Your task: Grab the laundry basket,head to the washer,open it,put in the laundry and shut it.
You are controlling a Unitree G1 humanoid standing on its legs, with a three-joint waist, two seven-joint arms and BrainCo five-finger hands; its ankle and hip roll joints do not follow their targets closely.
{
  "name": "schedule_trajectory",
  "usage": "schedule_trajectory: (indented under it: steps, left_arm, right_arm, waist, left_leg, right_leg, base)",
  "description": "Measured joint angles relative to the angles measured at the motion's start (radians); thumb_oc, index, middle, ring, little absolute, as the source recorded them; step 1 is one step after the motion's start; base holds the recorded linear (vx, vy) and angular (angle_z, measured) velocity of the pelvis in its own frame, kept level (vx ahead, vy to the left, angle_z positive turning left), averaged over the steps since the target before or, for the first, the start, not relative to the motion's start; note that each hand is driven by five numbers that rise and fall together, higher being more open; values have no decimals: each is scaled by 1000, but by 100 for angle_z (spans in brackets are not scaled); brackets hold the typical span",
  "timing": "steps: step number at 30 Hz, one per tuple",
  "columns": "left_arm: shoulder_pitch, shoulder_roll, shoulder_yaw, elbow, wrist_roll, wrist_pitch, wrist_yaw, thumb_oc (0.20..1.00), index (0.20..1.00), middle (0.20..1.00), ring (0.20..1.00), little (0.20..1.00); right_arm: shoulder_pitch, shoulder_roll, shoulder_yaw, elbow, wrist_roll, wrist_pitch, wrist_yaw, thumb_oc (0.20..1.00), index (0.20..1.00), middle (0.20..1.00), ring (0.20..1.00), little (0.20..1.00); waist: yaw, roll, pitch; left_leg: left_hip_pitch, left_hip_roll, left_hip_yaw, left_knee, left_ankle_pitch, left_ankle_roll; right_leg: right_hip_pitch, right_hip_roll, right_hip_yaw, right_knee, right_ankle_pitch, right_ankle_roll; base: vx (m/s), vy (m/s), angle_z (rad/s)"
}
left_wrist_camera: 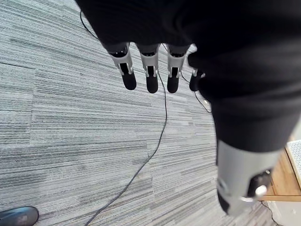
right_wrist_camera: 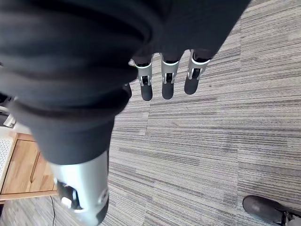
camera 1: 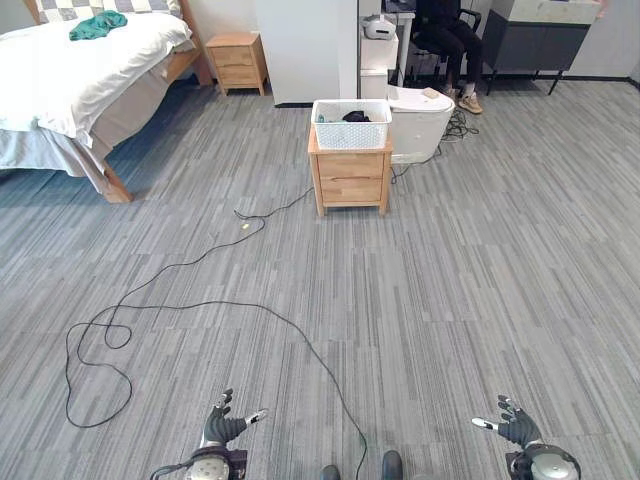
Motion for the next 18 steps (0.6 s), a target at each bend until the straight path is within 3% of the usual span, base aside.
schedule_trajectory:
  steps: [13, 18]
  left_arm:
    - [-18, 8, 29, -29, -1, -2, 39, 1000, 1000, 1000, 1000, 1000]
    - [-38, 11, 29, -33, -39, -4, 58, 1000, 1000, 1000, 1000, 1000]
  right_arm:
    - [-67, 29, 5, -11, 23, -2, -15, 1000, 1000, 1000, 1000, 1000]
    - [-100, 35, 40, -20, 23, -2, -16, 1000, 1000, 1000, 1000, 1000]
  waist:
    - [5, -40, -6]
    - [7, -48, 14]
  left_leg:
    - [-22, -10, 35, 6, -2, 13]
    - [-55, -19, 52, 6, 0, 32]
  right_leg:
    - [-45, -7, 37, 2, 6, 8]
    - [-116, -15, 46, 71, -3, 19]
  base:
    - [22, 67, -9]
    - [41, 119, -10]
